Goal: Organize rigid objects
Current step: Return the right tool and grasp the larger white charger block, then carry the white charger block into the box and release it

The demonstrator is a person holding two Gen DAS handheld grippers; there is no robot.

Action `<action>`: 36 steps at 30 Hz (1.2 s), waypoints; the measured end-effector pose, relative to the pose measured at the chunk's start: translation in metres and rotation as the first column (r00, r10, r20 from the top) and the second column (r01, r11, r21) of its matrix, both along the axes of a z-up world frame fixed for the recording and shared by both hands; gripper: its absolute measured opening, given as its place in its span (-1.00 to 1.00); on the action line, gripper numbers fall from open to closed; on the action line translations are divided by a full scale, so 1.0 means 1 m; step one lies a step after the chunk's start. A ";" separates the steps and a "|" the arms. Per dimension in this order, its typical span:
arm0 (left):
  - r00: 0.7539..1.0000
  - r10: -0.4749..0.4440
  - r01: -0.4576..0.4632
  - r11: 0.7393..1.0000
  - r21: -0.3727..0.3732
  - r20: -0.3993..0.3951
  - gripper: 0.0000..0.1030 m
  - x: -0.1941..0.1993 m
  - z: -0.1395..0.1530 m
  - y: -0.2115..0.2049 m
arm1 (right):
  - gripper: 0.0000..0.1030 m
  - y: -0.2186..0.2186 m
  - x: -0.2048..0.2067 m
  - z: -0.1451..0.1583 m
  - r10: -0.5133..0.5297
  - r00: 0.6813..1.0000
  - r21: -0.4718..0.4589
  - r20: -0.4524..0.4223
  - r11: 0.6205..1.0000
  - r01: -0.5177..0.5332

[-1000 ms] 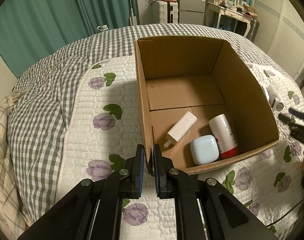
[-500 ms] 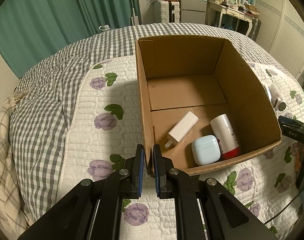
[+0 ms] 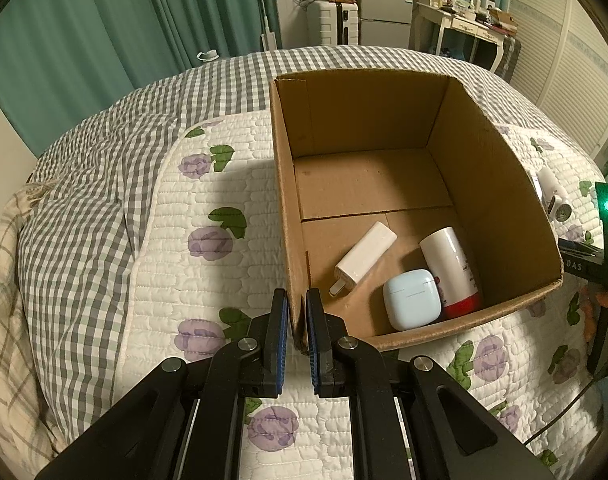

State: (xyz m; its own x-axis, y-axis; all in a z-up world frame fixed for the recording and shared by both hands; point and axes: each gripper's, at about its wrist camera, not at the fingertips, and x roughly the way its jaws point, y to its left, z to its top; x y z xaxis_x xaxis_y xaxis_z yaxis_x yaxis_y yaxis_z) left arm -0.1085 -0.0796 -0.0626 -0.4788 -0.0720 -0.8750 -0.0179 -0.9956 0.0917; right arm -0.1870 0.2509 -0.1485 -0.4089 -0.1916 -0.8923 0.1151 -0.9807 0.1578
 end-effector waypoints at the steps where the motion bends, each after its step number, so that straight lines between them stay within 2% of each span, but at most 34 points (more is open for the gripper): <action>1: 1.000 0.000 0.000 1.000 0.000 0.000 -0.83 0.000 0.000 0.000 | 0.28 -0.001 0.002 0.001 0.003 1.000 0.008 -0.007 1.000 -0.003; 10: 1.000 0.002 -0.002 1.000 0.000 0.001 -0.83 0.000 0.000 -0.001 | 0.18 -0.006 0.023 0.024 0.032 0.994 0.053 -0.102 0.998 -0.027; 15: 1.000 -0.002 0.002 1.000 -0.009 0.003 -0.83 0.000 0.000 -0.001 | 0.17 -0.010 0.025 0.034 0.050 0.991 0.070 -0.121 0.997 -0.042; 21: 1.000 -0.003 0.003 1.000 -0.009 0.002 -0.83 -0.001 -0.001 -0.002 | 0.16 -0.021 0.029 0.066 0.106 0.976 0.106 -0.192 0.991 -0.087; 24: 1.000 -0.004 0.004 1.000 -0.004 0.001 -0.83 0.000 -0.001 -0.002 | 0.16 -0.032 0.032 0.097 0.144 0.959 0.107 -0.245 0.987 -0.121; 30: 1.000 -0.006 0.006 1.000 -0.003 0.000 -0.83 0.000 -0.001 -0.001 | 0.15 -0.083 0.036 0.161 0.269 0.892 0.126 -0.364 0.963 -0.239; 34: 1.000 -0.005 0.005 1.000 0.004 -0.001 -0.83 0.000 -0.001 -0.001 | 0.15 -0.122 0.037 0.183 0.346 0.850 0.145 -0.398 0.938 -0.314; 36: 1.000 -0.006 0.006 1.000 0.008 -0.002 -0.83 0.001 -0.001 -0.002 | 0.15 -0.141 0.039 0.184 0.378 0.836 0.152 -0.398 0.926 -0.346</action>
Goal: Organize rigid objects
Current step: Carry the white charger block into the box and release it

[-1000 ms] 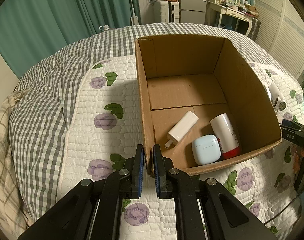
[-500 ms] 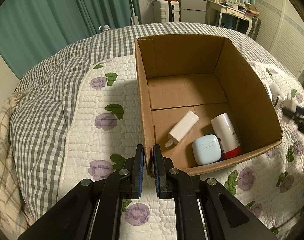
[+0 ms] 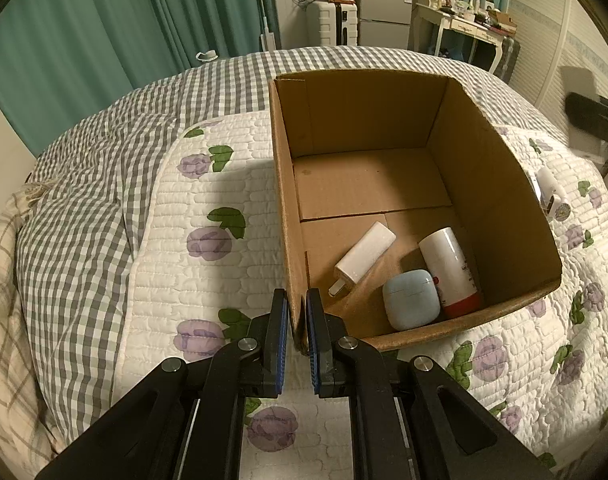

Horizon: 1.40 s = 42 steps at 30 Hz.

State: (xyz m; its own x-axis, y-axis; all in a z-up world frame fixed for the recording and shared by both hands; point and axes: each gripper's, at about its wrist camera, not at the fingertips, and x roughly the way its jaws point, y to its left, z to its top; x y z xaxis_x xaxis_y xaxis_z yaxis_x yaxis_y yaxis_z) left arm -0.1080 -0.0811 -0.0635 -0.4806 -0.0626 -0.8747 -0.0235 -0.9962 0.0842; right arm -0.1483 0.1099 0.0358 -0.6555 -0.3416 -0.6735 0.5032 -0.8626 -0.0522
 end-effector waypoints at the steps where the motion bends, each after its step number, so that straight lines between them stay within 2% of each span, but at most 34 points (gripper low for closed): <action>1: 1.000 -0.001 0.001 1.000 0.001 0.000 -0.83 0.000 0.000 0.000 | 0.15 -0.010 -0.001 -0.001 0.018 1.000 0.004 0.004 1.000 -0.018; 6: 1.000 -0.004 0.004 1.000 0.009 -0.002 -0.83 0.000 0.000 -0.001 | 0.14 -0.046 -0.005 -0.021 0.067 0.997 0.024 0.047 0.997 -0.068; 10: 1.000 -0.005 0.005 1.000 0.015 -0.004 -0.83 0.000 0.000 -0.002 | 0.14 -0.066 -0.014 -0.049 0.074 0.993 0.066 0.089 0.995 -0.080; 16: 1.000 -0.008 0.008 1.000 0.013 -0.005 -0.83 0.000 0.000 -0.001 | 0.14 -0.081 -0.027 -0.079 0.058 0.990 0.134 0.128 0.988 -0.076; 22: 1.000 -0.010 0.010 1.000 0.014 -0.008 -0.83 0.000 0.000 0.000 | 0.14 -0.084 -0.033 -0.098 0.049 0.987 0.155 0.156 0.985 -0.073; 31: 1.000 -0.011 0.011 1.000 0.019 -0.006 -0.83 0.000 0.000 0.000 | 0.14 -0.085 -0.027 -0.096 0.060 0.987 0.151 0.148 0.985 -0.083; 33: 1.000 -0.009 0.009 1.000 0.012 -0.007 -0.83 0.000 -0.001 0.000 | 0.14 -0.083 -0.024 -0.089 0.060 0.990 0.140 0.125 0.987 -0.077; 36: 1.000 -0.008 0.009 1.000 0.014 -0.007 -0.83 0.000 -0.001 0.001 | 0.34 -0.079 -0.021 -0.073 0.065 0.992 0.114 0.106 0.991 -0.077; 42: 1.000 -0.003 0.003 1.000 0.013 -0.008 -0.83 -0.001 -0.001 0.001 | 0.44 -0.064 -0.007 -0.039 0.056 0.998 0.120 0.037 0.991 -0.060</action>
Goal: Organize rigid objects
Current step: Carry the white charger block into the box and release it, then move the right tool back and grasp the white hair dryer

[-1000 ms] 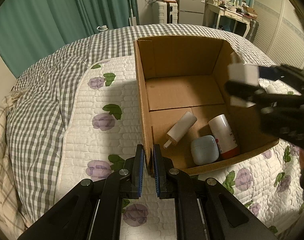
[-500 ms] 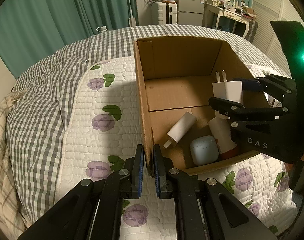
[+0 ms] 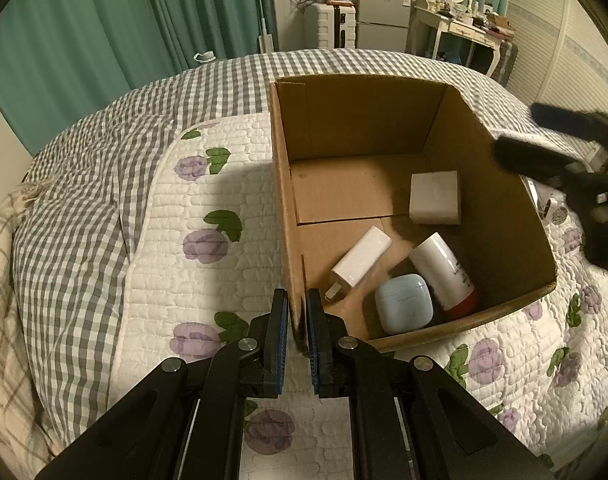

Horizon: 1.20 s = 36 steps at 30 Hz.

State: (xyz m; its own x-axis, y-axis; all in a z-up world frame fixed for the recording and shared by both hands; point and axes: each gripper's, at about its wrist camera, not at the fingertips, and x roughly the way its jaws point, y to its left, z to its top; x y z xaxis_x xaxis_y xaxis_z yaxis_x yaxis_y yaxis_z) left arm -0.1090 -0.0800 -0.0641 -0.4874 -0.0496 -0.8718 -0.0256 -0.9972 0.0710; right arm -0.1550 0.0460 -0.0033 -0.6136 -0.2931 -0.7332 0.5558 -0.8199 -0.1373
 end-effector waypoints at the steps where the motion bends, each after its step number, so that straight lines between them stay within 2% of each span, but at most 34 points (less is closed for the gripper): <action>1: 1.000 0.000 0.000 1.000 -0.002 0.000 -0.83 0.000 0.000 0.000 | 0.46 0.007 0.003 0.006 -0.007 1.000 -0.003 -0.012 1.000 0.007; 7: 1.000 0.003 -0.003 1.000 -0.006 0.003 -0.83 0.001 0.002 0.001 | 0.51 0.048 0.007 0.025 -0.086 0.994 0.010 -0.068 0.996 0.087; 12: 1.000 0.009 -0.009 1.000 -0.013 0.005 -0.83 0.000 0.001 0.002 | 0.53 0.096 -0.003 0.026 -0.190 0.980 0.004 -0.066 0.982 0.191; 15: 1.000 0.010 -0.010 1.000 -0.016 0.008 -0.83 0.000 0.002 0.002 | 0.53 0.133 -0.010 0.021 -0.262 0.964 -0.011 -0.047 0.965 0.262; 19: 1.000 0.011 -0.011 1.000 -0.025 0.010 -0.83 -0.001 0.001 0.003 | 0.53 0.184 -0.021 0.012 -0.381 0.924 -0.036 -0.023 0.924 0.380; 25: 1.000 0.017 -0.016 1.000 -0.027 0.011 -0.83 -0.002 0.000 0.003 | 0.53 0.223 -0.039 -0.027 -0.479 0.876 -0.042 0.058 0.875 0.482; 31: 1.000 0.018 -0.018 0.999 -0.032 0.013 -0.83 -0.002 -0.001 0.004 | 0.53 0.226 -0.054 -0.076 -0.506 0.853 -0.005 0.132 0.860 0.511; 36: 1.000 0.023 -0.022 0.999 -0.032 0.014 -0.83 -0.002 -0.001 0.004 | 0.53 0.232 -0.067 -0.091 -0.514 0.840 -0.012 0.171 0.852 0.524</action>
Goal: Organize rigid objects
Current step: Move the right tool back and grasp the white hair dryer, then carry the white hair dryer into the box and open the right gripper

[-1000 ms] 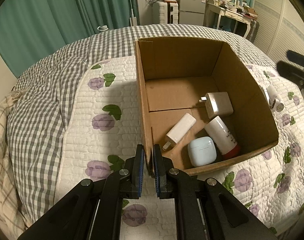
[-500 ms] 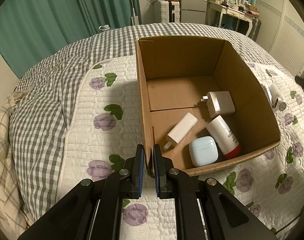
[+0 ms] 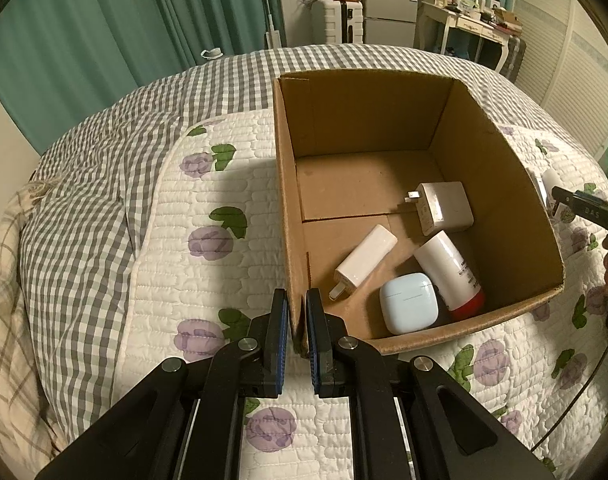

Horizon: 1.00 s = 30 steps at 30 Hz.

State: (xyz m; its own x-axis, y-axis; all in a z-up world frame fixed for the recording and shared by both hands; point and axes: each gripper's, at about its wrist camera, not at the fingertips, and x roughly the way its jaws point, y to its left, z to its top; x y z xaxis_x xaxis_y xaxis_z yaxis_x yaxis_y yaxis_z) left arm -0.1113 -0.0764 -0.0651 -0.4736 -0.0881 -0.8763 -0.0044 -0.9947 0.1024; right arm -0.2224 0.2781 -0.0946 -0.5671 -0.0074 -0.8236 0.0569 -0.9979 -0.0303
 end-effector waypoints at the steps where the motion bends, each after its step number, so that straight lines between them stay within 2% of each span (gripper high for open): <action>1: 1.000 0.001 -0.001 1.000 -0.001 0.000 -0.83 0.000 0.000 0.000 | 0.53 0.002 -0.003 -0.004 -0.005 1.000 -0.023 0.014 1.000 0.005; 3: 1.000 0.000 0.000 1.000 -0.004 0.000 -0.83 0.001 0.000 0.001 | 0.48 0.004 -0.005 -0.010 -0.008 0.999 -0.042 0.041 0.999 0.010; 6: 1.000 0.001 -0.001 1.000 -0.006 0.001 -0.83 0.001 -0.001 0.001 | 0.12 0.006 -0.007 -0.017 -0.002 0.997 -0.069 0.072 0.998 0.007; 13: 1.000 0.002 -0.002 1.000 -0.006 0.002 -0.83 0.001 0.000 0.000 | 0.10 0.009 -0.002 -0.023 -0.004 0.996 -0.090 0.093 0.996 0.013; 18: 1.000 0.003 -0.003 1.000 -0.008 0.002 -0.83 0.001 -0.001 0.000 | 0.09 0.013 0.009 -0.019 -0.010 0.997 -0.109 0.075 0.994 0.018; 24: 1.000 0.003 -0.003 1.000 -0.006 0.001 -0.83 0.001 0.000 0.001 | 0.09 0.015 0.026 -0.005 -0.018 1.000 -0.109 0.016 0.994 0.019; 30: 1.000 0.000 0.000 1.000 -0.009 0.002 -0.83 0.001 0.000 0.001 | 0.09 0.000 0.041 0.012 0.019 0.999 -0.061 -0.033 0.998 -0.021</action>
